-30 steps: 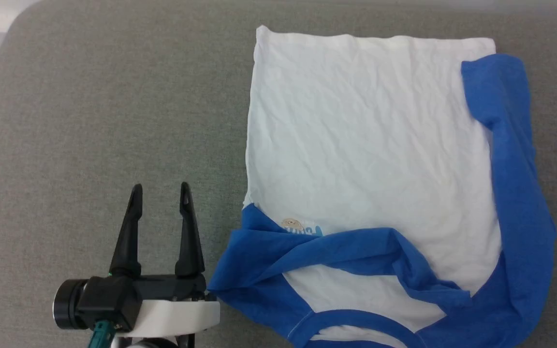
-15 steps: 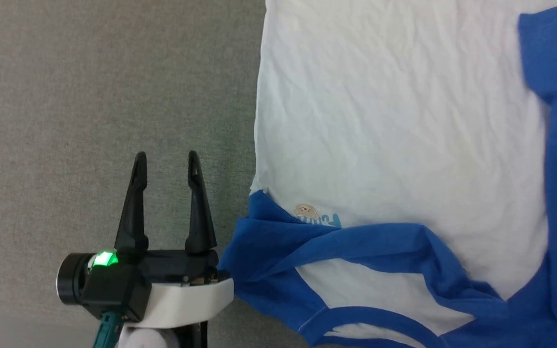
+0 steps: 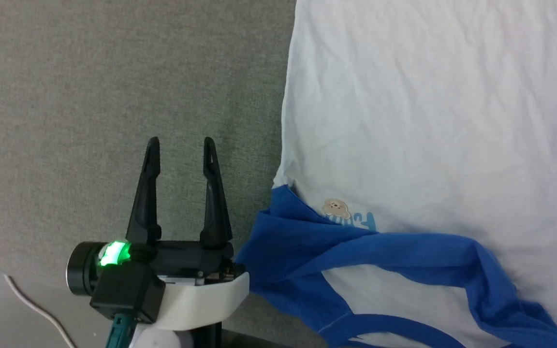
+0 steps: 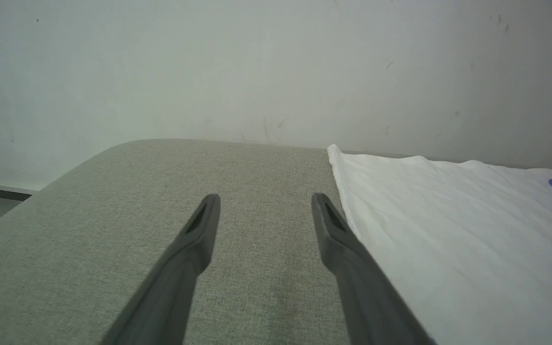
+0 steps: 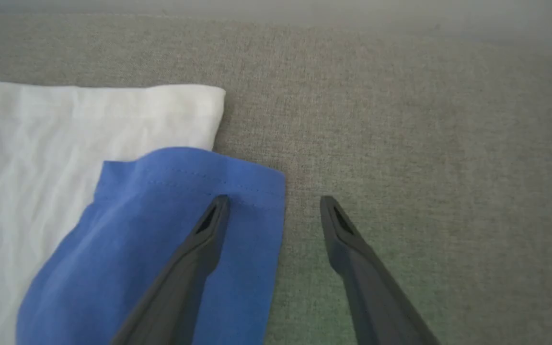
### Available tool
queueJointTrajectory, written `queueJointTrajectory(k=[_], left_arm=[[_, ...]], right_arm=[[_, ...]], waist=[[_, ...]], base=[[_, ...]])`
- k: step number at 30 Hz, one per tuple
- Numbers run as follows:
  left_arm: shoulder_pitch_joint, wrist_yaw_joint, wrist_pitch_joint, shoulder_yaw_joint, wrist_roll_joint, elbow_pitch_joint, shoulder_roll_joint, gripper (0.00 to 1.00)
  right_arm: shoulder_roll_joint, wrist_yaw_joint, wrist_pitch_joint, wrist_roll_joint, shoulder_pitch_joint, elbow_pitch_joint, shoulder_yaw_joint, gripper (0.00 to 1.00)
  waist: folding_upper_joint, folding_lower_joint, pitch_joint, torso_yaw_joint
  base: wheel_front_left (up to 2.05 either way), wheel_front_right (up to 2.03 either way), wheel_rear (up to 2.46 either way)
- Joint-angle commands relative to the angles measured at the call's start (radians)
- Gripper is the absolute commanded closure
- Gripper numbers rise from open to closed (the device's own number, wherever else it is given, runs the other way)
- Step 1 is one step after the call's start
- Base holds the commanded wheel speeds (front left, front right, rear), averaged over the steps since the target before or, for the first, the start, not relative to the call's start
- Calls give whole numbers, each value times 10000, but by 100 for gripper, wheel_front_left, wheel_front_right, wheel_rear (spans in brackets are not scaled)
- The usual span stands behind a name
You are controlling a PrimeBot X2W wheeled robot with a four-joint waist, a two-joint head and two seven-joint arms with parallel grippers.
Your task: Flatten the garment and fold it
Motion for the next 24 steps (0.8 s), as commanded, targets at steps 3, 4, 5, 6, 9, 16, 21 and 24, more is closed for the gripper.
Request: queueJointTrajectory(k=[3,4,5,6,9,16,21,24], left_arm=[[-193,-71,-47,-15,139,-33,-107,0],[-210,-75,-47,-14,150,-21,-121,0],[-230,-78,-47,-11,162,-5,-134,0],[-253,-81,-47,-9,169,11,-147,0],[-292,-92,-47,31,175,79,-177,0],[-191,-206,-47,365,145,259,-119,0],[144,-315,-47,770,28,420,114,0],[425,-405,-47,1003,-90,543,307,0]], right_arm=[[78,-7,417,107,17,145,-89,0],[78,-7,584,150,51,137,-86,11],[77,-7,701,163,69,111,-111,62],[63,-7,782,156,62,75,-132,100],[82,-7,686,19,6,-85,-209,100],[572,-7,-890,-322,-167,-311,-551,100],[1063,-7,-1810,98,178,-460,-814,100],[1072,-7,-2004,326,658,-662,-1179,100]], waist=[[-1,-1,404,208],[-1,-1,419,201],[-1,-1,426,192],[-1,-1,423,181],[-1,-1,319,106],[-1,-1,-517,-186],[-1,-1,-1646,-520],[-1,-1,-2326,-719]], base=[[0,0,0],[0,0,0],[0,0,0],[0,0,0],[0,0,0],[0,0,0],[0,0,0],[0,0,0]])
